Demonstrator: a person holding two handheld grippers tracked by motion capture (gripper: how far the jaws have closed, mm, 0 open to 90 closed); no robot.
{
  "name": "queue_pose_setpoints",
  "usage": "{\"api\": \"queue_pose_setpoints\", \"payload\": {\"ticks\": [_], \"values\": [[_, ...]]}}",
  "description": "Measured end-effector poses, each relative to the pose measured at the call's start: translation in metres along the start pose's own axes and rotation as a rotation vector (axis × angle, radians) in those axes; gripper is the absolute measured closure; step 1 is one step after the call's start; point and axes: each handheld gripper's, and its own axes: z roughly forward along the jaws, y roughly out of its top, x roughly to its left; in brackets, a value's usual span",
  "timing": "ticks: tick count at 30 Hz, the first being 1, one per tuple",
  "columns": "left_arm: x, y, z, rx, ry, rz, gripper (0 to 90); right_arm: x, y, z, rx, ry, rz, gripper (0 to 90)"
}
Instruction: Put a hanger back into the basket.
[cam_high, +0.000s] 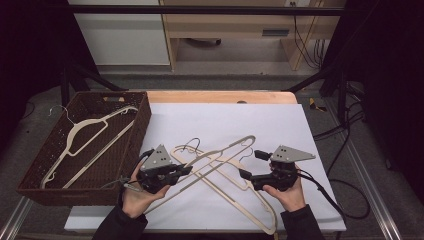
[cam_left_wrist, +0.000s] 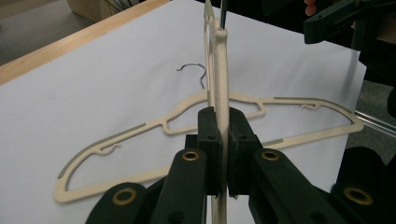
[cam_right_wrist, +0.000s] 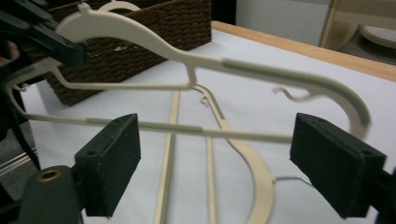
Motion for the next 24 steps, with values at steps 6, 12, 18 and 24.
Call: {"api": "queue_pose_setpoints", "payload": {"ticks": [6, 12, 18, 24], "values": [[0.004, 0.004, -0.013, -0.031, 0.033, -0.007, 86.1, -0.007, -0.002, -0.007, 0.000, -0.060, 0.003, 8.0], [0.009, 0.012, -0.033, -0.069, 0.043, -0.013, 86.1, -0.012, -0.002, -0.015, -0.027, -0.094, 0.042, 4.8], [0.017, 0.028, -0.060, -0.092, 0.070, -0.003, 86.2, -0.016, -0.002, -0.022, -0.048, -0.109, 0.060, 4.0], [0.035, 0.045, -0.098, -0.117, 0.104, 0.012, 86.2, -0.016, -0.003, -0.024, -0.050, -0.113, 0.062, 3.2]]}}
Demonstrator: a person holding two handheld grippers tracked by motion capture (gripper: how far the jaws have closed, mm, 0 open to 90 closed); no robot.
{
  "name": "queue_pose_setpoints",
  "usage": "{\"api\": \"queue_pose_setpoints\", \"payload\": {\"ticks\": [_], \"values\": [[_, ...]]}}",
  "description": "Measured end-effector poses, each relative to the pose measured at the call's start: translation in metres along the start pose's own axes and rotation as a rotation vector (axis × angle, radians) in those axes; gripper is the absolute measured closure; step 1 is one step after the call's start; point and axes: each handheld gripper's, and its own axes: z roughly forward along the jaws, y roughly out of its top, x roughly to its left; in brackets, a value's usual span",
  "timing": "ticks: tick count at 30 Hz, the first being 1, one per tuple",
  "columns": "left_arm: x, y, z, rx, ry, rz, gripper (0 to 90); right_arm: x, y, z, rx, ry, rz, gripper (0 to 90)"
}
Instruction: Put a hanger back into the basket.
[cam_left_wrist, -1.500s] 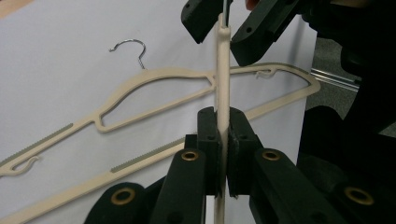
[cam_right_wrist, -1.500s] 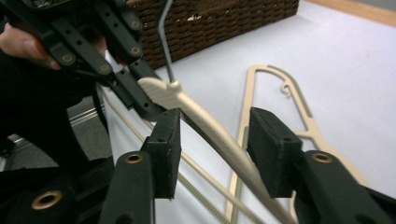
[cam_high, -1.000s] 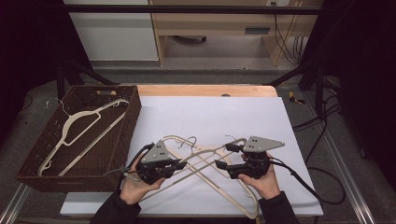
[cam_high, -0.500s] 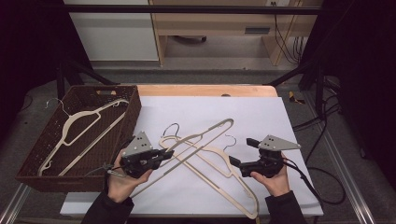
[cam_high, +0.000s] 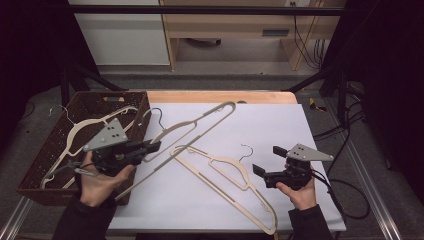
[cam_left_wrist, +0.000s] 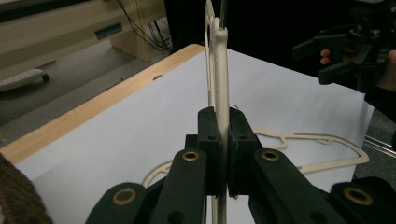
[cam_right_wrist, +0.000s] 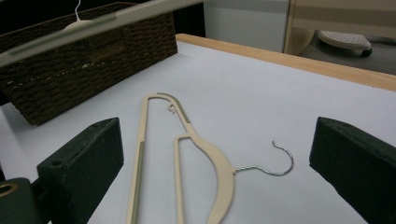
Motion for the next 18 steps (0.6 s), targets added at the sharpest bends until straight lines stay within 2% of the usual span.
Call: {"api": "queue_pose_setpoints", "payload": {"ticks": [1, 4, 10, 11, 15, 17, 18], "values": [[0.000, 0.000, 0.000, 0.000, 0.000, 0.000, 86.2, 0.000, 0.000, 0.000, 0.000, 0.000, 0.000, 3.2], [0.014, 0.007, -0.014, -0.002, 0.011, 0.000, 86.2, 0.000, 0.000, -0.001, -0.001, 0.000, 0.002, 3.2], [0.042, 0.013, -0.039, 0.000, 0.076, 0.007, 86.2, 0.000, 0.000, -0.001, 0.002, 0.000, -0.001, 3.2], [0.052, 0.012, -0.045, 0.007, 0.092, -0.001, 86.2, 0.000, 0.000, -0.001, 0.002, -0.001, -0.001, 3.2], [0.066, 0.009, -0.050, 0.022, 0.112, -0.012, 86.2, 0.000, 0.000, -0.001, 0.000, -0.002, -0.002, 3.2], [0.081, 0.003, -0.053, 0.029, 0.117, -0.034, 86.1, 0.000, 0.000, -0.001, 0.001, -0.003, -0.002, 3.1], [0.081, 0.003, -0.053, 0.029, 0.117, -0.034, 86.2, 0.001, 0.000, -0.001, 0.001, -0.001, -0.001, 3.1]]}}
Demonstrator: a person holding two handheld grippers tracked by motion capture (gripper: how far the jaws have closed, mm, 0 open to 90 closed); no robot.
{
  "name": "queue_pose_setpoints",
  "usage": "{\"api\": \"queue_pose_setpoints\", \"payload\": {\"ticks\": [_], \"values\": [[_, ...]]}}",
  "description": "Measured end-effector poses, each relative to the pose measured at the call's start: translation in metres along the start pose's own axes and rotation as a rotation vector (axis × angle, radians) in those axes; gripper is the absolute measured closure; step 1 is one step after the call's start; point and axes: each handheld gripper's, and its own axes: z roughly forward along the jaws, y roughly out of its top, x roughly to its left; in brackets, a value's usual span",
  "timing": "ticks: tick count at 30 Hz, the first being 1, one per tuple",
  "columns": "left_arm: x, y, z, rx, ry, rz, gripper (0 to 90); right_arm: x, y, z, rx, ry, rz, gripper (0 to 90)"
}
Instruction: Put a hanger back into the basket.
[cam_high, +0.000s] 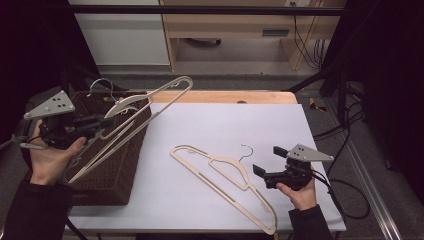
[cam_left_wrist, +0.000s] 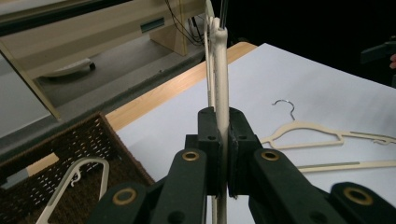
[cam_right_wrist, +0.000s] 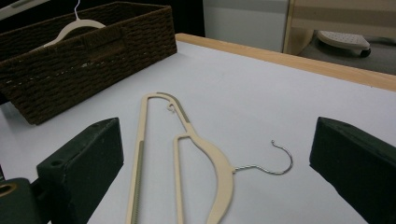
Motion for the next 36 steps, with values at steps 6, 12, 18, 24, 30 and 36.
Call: {"api": "queue_pose_setpoints", "payload": {"ticks": [6, 12, 18, 24, 30, 36], "values": [[0.028, -0.011, 0.002, 0.015, 0.009, -0.035, 86.1, 0.000, 0.000, 0.000, 0.000, -0.005, -0.004, 3.0], [0.052, -0.023, 0.000, 0.026, 0.032, -0.062, 86.1, 0.000, -0.001, 0.001, 0.004, -0.005, -0.010, 3.0], [0.072, -0.038, -0.003, 0.054, 0.065, -0.097, 86.2, 0.000, -0.001, 0.002, 0.011, -0.001, -0.007, 3.0], [0.089, -0.055, -0.007, 0.072, 0.093, -0.141, 86.1, 0.000, -0.002, 0.003, 0.016, 0.004, -0.014, 3.0], [0.102, -0.070, -0.011, 0.099, 0.122, -0.168, 86.1, 0.001, -0.002, 0.004, 0.023, 0.001, -0.012, 3.0], [0.111, -0.081, -0.016, 0.111, 0.145, -0.188, 86.2, 0.001, -0.002, 0.005, 0.023, -0.001, -0.009, 3.0]]}}
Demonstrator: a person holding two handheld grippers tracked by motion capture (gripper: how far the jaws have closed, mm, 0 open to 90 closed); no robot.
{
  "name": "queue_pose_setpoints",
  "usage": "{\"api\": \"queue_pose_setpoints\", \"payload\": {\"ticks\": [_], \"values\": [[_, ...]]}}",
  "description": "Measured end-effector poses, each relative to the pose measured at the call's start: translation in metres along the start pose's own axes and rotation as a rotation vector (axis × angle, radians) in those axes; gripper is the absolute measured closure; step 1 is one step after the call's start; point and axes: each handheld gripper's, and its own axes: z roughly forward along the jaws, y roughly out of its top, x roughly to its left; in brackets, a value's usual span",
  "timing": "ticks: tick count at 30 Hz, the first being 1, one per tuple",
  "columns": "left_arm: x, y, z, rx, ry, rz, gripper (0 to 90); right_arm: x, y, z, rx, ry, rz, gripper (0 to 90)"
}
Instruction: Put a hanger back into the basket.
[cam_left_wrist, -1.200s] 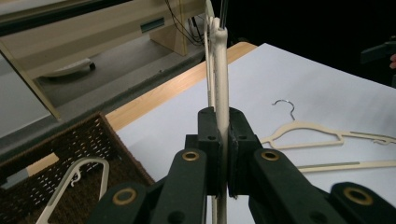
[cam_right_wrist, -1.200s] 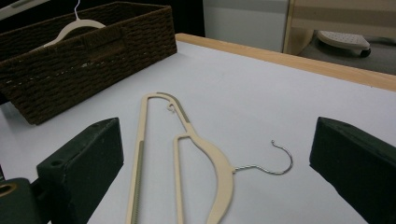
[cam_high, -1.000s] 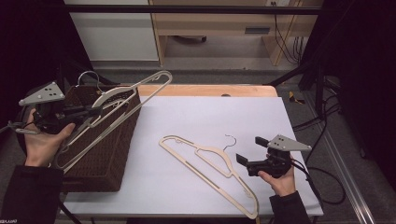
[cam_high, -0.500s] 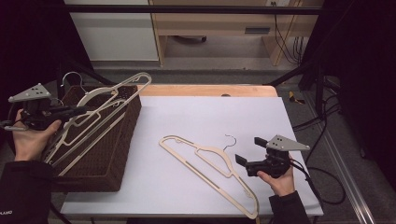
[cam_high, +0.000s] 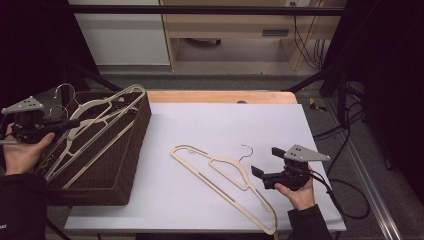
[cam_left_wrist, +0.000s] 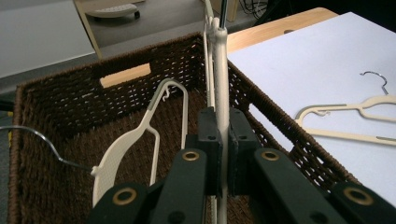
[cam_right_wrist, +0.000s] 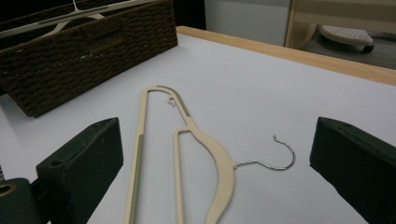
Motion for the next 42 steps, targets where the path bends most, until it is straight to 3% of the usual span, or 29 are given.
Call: {"api": "queue_pose_setpoints", "payload": {"ticks": [4, 8, 14, 23, 29, 34, 37, 39, 42], "values": [[0.004, -0.004, 0.001, 0.012, 0.000, -0.004, 86.1, 0.000, 0.000, 0.000, 0.002, 0.001, -0.005, 3.1], [0.004, -0.009, 0.010, 0.067, 0.025, 0.006, 86.1, 0.000, 0.000, 0.000, 0.004, 0.000, -0.006, 3.0], [0.002, -0.022, 0.027, 0.115, 0.026, 0.008, 86.1, 0.000, 0.000, -0.001, 0.007, 0.004, -0.011, 3.1], [0.006, -0.046, 0.050, 0.184, 0.072, -0.031, 85.9, 0.000, -0.001, 0.001, 0.008, 0.004, -0.008, 3.1], [0.016, -0.062, 0.053, 0.233, 0.123, -0.097, 83.5, 0.001, -0.001, 0.002, 0.013, 0.000, -0.007, 3.1], [0.020, -0.064, 0.049, 0.226, 0.164, -0.154, 79.6, 0.001, -0.002, 0.003, 0.014, 0.005, -0.011, 3.2], [0.021, -0.063, 0.045, 0.212, 0.187, -0.155, 75.0, 0.001, -0.002, 0.003, 0.020, 0.006, -0.013, 3.1], [0.022, -0.064, 0.041, 0.196, 0.204, -0.178, 69.4, 0.001, -0.002, 0.003, 0.019, 0.006, -0.012, 3.1], [0.022, -0.064, 0.040, 0.204, 0.213, -0.182, 66.1, 0.001, -0.002, 0.002, 0.019, 0.005, -0.015, 3.2]]}}
